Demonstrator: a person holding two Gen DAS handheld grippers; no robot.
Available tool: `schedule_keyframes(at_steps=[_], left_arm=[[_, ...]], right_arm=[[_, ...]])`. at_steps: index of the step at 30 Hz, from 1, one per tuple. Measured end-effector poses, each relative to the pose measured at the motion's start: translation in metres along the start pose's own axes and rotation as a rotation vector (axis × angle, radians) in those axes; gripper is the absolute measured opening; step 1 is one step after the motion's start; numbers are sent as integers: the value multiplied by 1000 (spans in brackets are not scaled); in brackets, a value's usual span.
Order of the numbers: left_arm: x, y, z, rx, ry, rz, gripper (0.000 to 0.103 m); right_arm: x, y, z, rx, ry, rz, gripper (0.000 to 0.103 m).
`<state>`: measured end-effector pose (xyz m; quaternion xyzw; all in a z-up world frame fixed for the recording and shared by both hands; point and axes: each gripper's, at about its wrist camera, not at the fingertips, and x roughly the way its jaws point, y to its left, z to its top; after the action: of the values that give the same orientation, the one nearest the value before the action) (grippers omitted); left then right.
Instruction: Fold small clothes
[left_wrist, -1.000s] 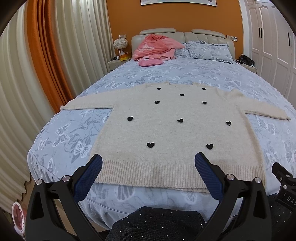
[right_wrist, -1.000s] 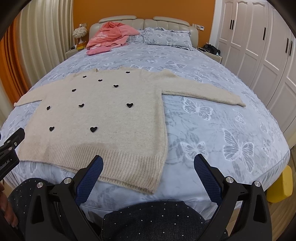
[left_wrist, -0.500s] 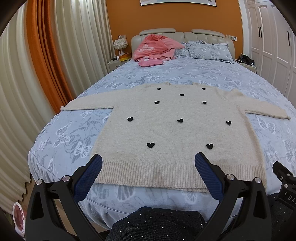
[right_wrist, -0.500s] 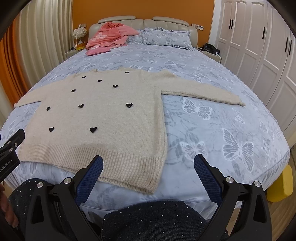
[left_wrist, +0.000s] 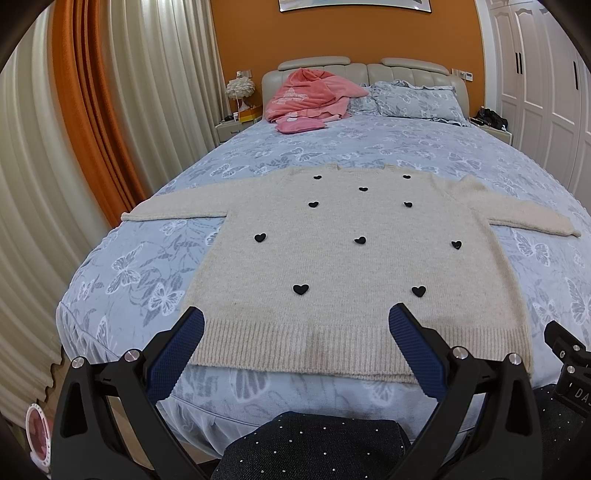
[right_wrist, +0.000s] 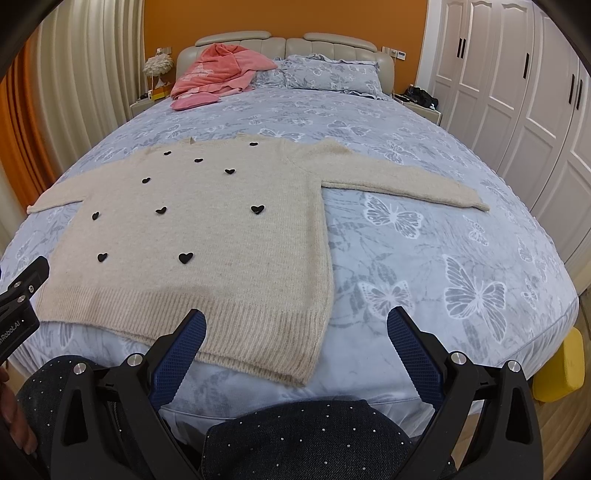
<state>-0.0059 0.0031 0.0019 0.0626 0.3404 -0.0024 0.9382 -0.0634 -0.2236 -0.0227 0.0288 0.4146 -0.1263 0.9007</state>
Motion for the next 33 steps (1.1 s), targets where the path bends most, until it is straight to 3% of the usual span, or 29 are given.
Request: schedule_keyframes(at_steps=[26,28,32,33], left_arm=[[3,1,-3,9,12,-2,98],[6,4,-3,1,25,-11,98],[13,9,-1,-25,58,-48,98],[15,12,0,-34,66,-66,98]], right_arm=[[2,-4,-1,16,17,8,97],[5,-8,0,36,31,26,97],[18,-49,11,208,68,195,97],[22,-61,14,231,60,202,97]])
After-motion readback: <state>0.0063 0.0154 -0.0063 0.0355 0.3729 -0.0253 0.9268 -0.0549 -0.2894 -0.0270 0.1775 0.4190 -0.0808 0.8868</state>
